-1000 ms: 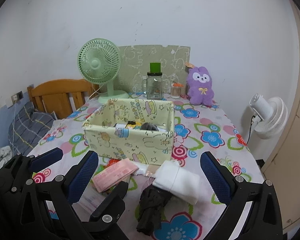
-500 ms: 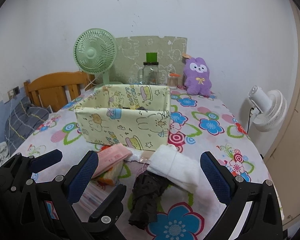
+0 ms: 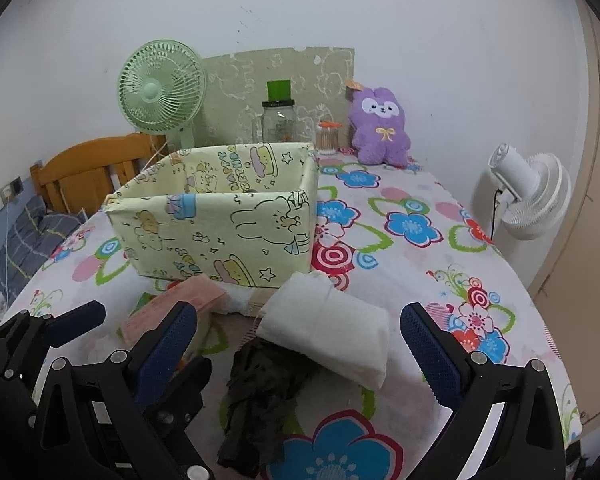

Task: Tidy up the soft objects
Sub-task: 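Grasp the pink packet with the left gripper while the right gripper grasps the folded white cloth, then carry the pink packet with the left gripper while the right gripper lowers the white cloth into the box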

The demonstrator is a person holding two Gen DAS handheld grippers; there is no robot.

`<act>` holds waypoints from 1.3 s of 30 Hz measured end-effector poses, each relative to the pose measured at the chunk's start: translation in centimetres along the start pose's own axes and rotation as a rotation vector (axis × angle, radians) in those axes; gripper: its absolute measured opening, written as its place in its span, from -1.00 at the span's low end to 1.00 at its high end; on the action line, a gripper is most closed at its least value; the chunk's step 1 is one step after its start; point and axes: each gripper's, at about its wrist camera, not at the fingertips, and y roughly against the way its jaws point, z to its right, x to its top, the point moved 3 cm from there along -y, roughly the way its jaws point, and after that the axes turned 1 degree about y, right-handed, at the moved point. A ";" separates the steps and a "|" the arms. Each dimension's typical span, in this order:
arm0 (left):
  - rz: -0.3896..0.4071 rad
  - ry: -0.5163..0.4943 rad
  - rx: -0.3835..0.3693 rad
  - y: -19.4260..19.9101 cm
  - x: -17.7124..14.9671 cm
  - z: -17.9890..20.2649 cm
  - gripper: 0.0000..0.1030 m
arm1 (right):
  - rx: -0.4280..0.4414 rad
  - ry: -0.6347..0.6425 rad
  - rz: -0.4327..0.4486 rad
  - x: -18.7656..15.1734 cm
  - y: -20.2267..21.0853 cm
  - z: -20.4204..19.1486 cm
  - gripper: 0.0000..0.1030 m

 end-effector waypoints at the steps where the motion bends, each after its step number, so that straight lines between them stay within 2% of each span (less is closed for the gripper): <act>1: -0.004 0.001 0.002 -0.2 0.1 0.0 0.78 | -0.004 -0.002 -0.003 0.0 -0.3 0.1 0.99; 16: -0.052 0.000 0.042 -3.4 1.3 -0.7 0.31 | -0.020 -0.066 -0.067 0.4 -3.7 1.6 0.99; 18: -0.068 0.008 0.039 -3.9 1.4 -0.9 0.13 | -0.030 -0.072 -0.076 0.4 -4.1 1.6 0.99; 27: -0.069 -0.011 0.046 -4.3 1.3 -0.8 -0.07 | -0.031 -0.119 -0.139 -0.2 -5.9 1.8 0.98; 37: -0.065 -0.028 0.046 -4.4 1.4 -0.6 -0.13 | -0.018 -0.098 -0.151 -0.2 -6.1 1.2 0.48; 39: -0.065 -0.036 0.052 -4.4 1.4 -0.4 -0.15 | -0.002 -0.094 -0.151 -0.1 -6.0 0.8 0.17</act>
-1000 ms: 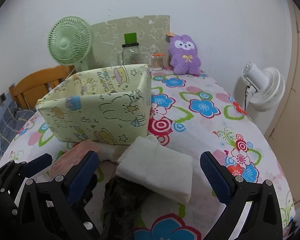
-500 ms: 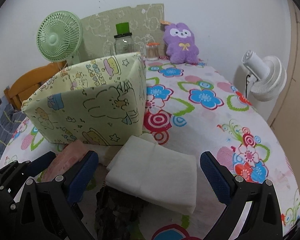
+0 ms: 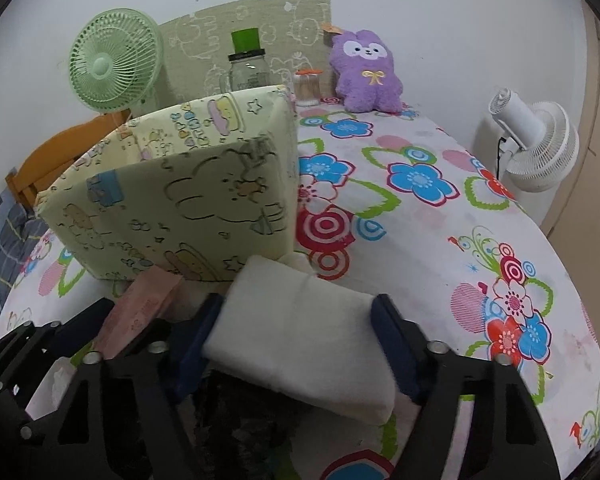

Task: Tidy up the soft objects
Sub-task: 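Carry the pink packet with the left gripper while the right gripper lowers the white cloth into the box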

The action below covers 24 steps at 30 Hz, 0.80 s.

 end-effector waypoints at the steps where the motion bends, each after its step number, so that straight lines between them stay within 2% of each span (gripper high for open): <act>1: 0.001 0.000 0.001 0.0 0.0 0.0 -0.15 | 0.007 0.001 -0.002 0.0 0.0 -0.2 0.13; 3: 0.000 0.006 -0.003 0.1 0.0 0.0 -0.17 | 0.026 0.001 -0.003 0.0 0.1 -0.4 -0.09; 11: 0.016 0.014 -0.009 0.8 0.2 0.1 -0.19 | 0.070 0.006 0.005 0.2 0.9 -0.9 -0.64; 14: 0.027 0.012 -0.016 1.3 0.3 0.2 -0.19 | 0.072 0.005 0.016 0.4 1.3 -1.0 -0.71; 24: 0.064 0.020 -0.024 3.1 0.9 0.1 -0.19 | 0.074 0.020 0.053 1.0 3.2 -1.5 -0.74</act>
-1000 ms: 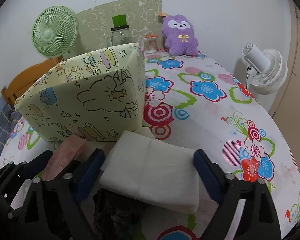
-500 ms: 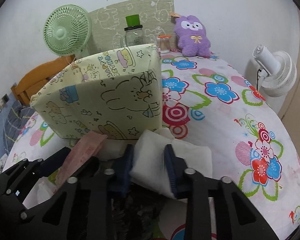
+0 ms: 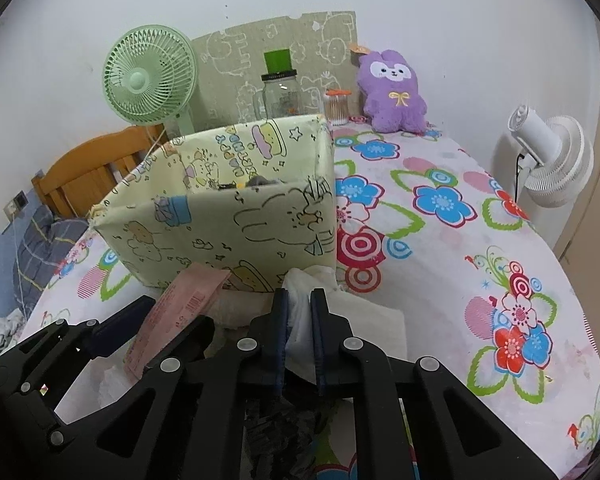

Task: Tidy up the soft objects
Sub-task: 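Carry the pink packet with the left gripper while the right gripper lowers the white cloth into the box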

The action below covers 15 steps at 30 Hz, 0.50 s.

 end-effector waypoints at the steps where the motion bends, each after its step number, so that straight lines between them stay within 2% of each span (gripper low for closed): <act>1: 0.005 0.001 0.001 0.2 0.1 0.0 -0.19 | 0.001 0.002 0.005 0.1 0.2 -0.1 -0.74; 15: 0.054 0.014 0.005 3.1 1.1 -0.2 -0.19 | 0.007 0.020 0.052 1.3 3.2 -0.8 -0.76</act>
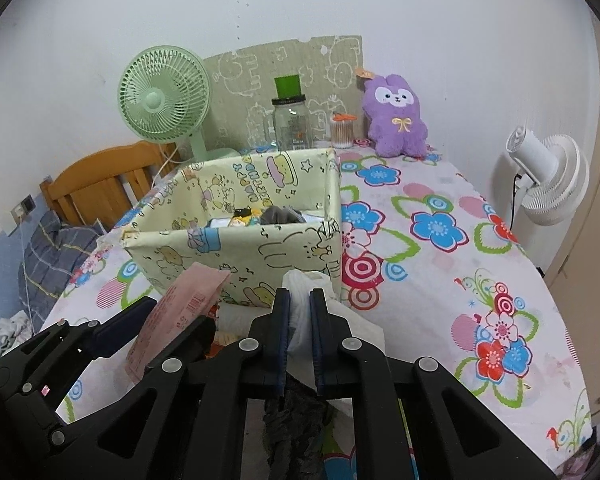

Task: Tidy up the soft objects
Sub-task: 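Carry the pink packet with the left gripper while the right gripper lowers the white cloth into the box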

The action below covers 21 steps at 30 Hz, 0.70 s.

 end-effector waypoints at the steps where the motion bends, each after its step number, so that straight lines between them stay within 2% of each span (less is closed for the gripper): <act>1: 0.005 0.000 0.001 0.3 0.1 0.0 -0.19 | 0.001 0.002 0.004 0.1 0.2 -0.1 -0.76; 21: 0.072 -0.005 0.018 4.6 2.3 0.0 -0.19 | 0.024 0.034 0.057 2.4 4.3 -1.6 -0.78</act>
